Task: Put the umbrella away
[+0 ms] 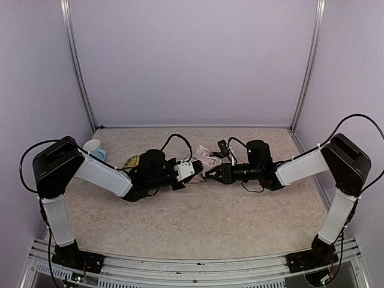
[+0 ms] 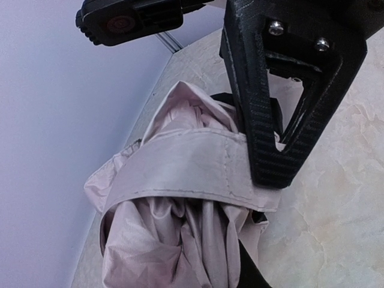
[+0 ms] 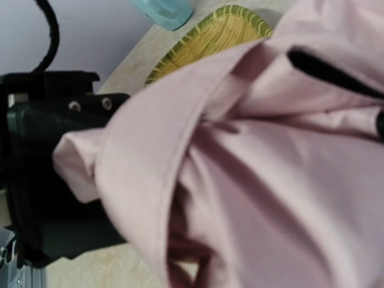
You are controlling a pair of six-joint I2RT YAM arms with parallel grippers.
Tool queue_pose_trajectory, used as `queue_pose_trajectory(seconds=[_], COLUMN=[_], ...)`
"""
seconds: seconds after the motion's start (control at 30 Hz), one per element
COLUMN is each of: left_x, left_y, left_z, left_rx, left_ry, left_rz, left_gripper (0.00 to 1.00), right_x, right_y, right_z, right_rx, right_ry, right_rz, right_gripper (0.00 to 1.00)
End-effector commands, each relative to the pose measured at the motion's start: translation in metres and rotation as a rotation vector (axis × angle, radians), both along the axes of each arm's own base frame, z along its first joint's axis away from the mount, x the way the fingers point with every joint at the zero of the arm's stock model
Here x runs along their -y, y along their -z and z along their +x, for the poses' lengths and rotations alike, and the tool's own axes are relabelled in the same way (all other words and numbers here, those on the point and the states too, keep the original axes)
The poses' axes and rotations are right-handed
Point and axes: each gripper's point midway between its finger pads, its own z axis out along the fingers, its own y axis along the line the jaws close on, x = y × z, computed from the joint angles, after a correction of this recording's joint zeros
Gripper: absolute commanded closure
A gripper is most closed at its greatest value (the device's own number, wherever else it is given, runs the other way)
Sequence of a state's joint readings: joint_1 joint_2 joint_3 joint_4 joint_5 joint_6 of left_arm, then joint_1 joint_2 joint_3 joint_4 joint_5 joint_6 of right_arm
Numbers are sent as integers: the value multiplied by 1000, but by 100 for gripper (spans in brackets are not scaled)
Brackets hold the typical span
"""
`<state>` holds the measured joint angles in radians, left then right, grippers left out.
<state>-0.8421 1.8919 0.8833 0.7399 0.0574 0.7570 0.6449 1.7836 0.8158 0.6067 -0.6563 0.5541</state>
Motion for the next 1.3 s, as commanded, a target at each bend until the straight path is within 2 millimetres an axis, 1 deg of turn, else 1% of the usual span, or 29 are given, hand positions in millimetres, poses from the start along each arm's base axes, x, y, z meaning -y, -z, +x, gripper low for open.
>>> queue_pose_trajectory(seconds=[0.0,0.1,0.2,0.33,0.4,0.43,0.5,0.57,0.63,0.7,0.77,0.8,0.87,0.93,1.0,1.07,1.2,1.27], left_x=[-3,-12,-27,-48,-55,-58,-64,-65,-67,-70,-71,-70,-70,-65,-56,-48,-45,-41], left_y=[-30,-10,4,12,11,7,-2,-20,-47,-74,-102,-120,-150,-178,-203,-226,-270,-289], left_z=[30,49,66,89,100,107,121,137,156,173,186,190,187,176,159,136,83,58], left_rx=[67,30,7,-3,-18,-25,-33,-20,-12,-29,-54,-68,-98,-120,-159,-185,-198,-198], left_ry=[-88,-156,-216,-306,-346,-362,-388,-415,-439,-444,-430,-402,-344,-275,-183,-84,96,173], left_rz=[-73,-37,-31,-40,-71,-95,-136,-175,-243,-329,-416,-467,-553,-617,-656,-679,-722,-721], left_gripper=[100,100,100,100,100,100,100,100,100,100,100,100,100,100,100,100,100,100], right_x=[-11,-13,-14,-13,-12,-11,-9,-10,-9,-6,1,6,15,21,26,33,55,61], right_y=[-14,-23,-38,-43,-43,-45,-46,-45,-40,-28,-15,-9,5,18,31,43,53,54], right_z=[-20,-26,-35,-47,-52,-54,-60,-68,-79,-92,-98,-100,-101,-96,-89,-77,-45,-26], right_rx=[20,42,82,110,108,111,113,116,111,88,67,61,58,56,45,43,57,89], right_ry=[-120,-153,-179,-209,-212,-214,-222,-239,-258,-266,-251,-236,-200,-158,-127,-97,-3,42], right_rz=[39,46,42,16,13,14,8,-13,-49,-90,-118,-129,-153,-172,-191,-220,-235,-250], right_gripper=[100,100,100,100,100,100,100,100,100,100,100,100,100,100,100,100,100,100])
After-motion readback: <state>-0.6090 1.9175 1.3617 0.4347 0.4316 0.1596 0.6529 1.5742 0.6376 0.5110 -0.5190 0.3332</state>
